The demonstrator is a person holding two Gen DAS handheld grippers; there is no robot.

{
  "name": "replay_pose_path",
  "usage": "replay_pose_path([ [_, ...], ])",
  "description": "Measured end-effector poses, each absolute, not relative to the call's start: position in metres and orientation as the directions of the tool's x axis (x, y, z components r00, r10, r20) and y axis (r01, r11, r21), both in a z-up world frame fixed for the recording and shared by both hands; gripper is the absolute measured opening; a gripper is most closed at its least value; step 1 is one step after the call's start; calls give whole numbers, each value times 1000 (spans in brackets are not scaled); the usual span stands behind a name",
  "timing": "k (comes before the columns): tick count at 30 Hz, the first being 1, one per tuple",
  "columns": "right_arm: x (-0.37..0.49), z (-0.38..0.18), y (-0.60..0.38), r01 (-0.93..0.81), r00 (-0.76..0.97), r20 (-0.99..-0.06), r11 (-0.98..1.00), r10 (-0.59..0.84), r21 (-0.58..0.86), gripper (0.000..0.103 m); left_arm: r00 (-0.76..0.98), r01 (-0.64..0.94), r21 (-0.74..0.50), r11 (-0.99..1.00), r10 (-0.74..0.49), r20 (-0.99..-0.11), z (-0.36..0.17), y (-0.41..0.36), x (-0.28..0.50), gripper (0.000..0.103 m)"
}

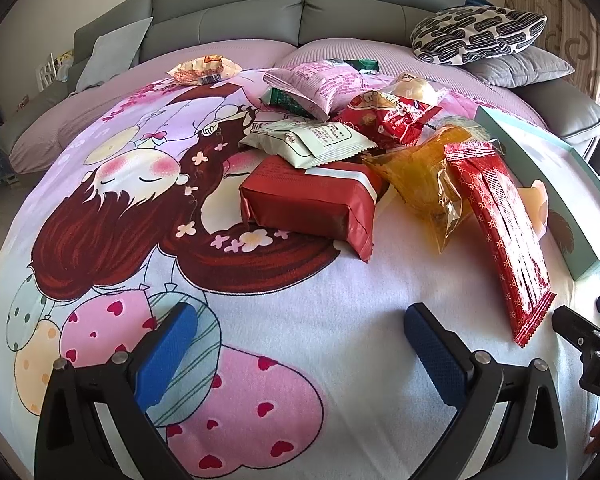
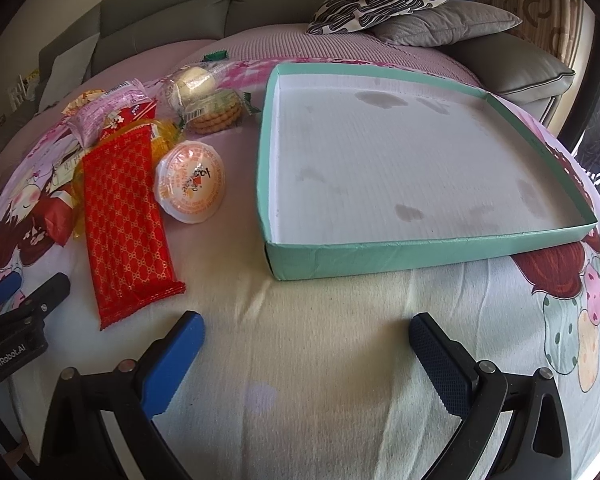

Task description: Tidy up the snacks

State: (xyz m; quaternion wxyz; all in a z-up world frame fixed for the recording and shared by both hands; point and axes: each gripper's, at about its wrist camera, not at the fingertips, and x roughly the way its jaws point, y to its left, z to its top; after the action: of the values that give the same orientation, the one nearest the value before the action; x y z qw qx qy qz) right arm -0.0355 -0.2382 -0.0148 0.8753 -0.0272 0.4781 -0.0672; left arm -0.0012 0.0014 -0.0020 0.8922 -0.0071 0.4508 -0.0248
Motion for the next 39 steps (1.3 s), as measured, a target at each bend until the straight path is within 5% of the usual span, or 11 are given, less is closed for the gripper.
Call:
replay_pose_path([
  [10, -35, -2, -244, 76, 553, -829, 996, -87, -53, 103, 596, 37, -25, 999, -42, -802, -1, 2, -1, 103],
  [17, -41, 40, -228, 11, 713, -701, 999, -36, -40, 103, 590, 44, 5, 999, -21, -807, 0, -4, 3, 103],
  [25, -29, 42, -200, -122, 657, -746, 992, 112, 42, 102, 556, 56, -67, 996, -87, -827, 5, 9, 5, 103],
  [39, -9, 21, -167, -227, 583, -801, 974, 137, 1, 77, 509, 81, -92, 993, -120, -852, 43, 26, 36, 103],
])
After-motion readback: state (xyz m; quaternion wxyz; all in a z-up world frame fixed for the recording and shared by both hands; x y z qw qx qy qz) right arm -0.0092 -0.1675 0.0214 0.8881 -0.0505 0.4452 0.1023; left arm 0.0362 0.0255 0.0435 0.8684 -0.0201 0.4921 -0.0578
